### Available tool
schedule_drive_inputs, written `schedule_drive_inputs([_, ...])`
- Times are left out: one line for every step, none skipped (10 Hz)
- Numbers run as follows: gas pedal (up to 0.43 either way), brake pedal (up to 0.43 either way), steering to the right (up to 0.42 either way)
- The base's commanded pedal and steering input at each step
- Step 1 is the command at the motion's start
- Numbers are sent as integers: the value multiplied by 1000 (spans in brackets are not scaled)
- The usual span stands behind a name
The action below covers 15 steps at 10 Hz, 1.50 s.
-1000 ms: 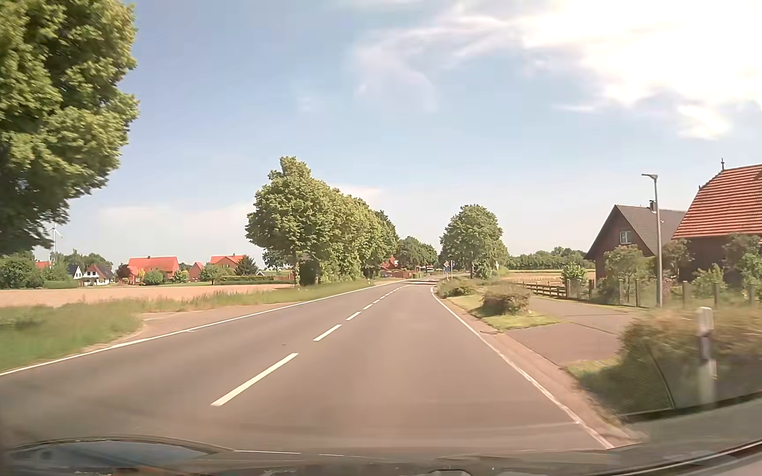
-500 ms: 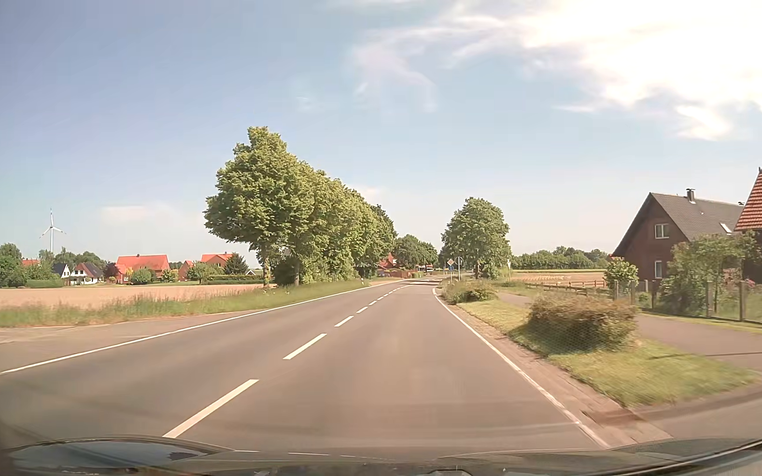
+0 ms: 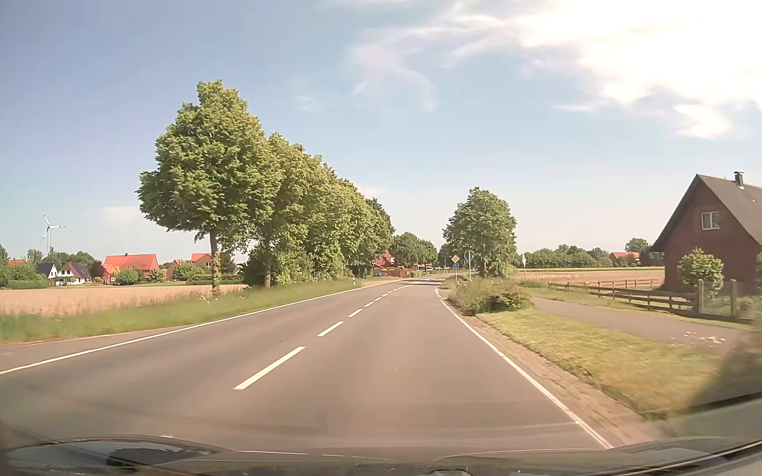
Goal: Follow the waypoints while adhering to traffic rules and regulations
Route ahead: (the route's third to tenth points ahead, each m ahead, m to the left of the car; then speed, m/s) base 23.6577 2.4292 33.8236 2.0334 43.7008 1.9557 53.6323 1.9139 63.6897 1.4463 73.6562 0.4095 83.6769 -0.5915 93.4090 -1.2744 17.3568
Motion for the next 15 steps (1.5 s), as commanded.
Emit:
schedule_drive_inputs([150,0,0])
schedule_drive_inputs([150,0,-1])
schedule_drive_inputs([150,0,0])
schedule_drive_inputs([157,0,0])
schedule_drive_inputs([157,0,0])
schedule_drive_inputs([157,0,0])
schedule_drive_inputs([157,0,0])
schedule_drive_inputs([157,0,0])
schedule_drive_inputs([157,0,0])
schedule_drive_inputs([157,0,1])
schedule_drive_inputs([157,0,2])
schedule_drive_inputs([157,0,3])
schedule_drive_inputs([157,0,4])
schedule_drive_inputs([157,0,4])
schedule_drive_inputs([157,0,5])
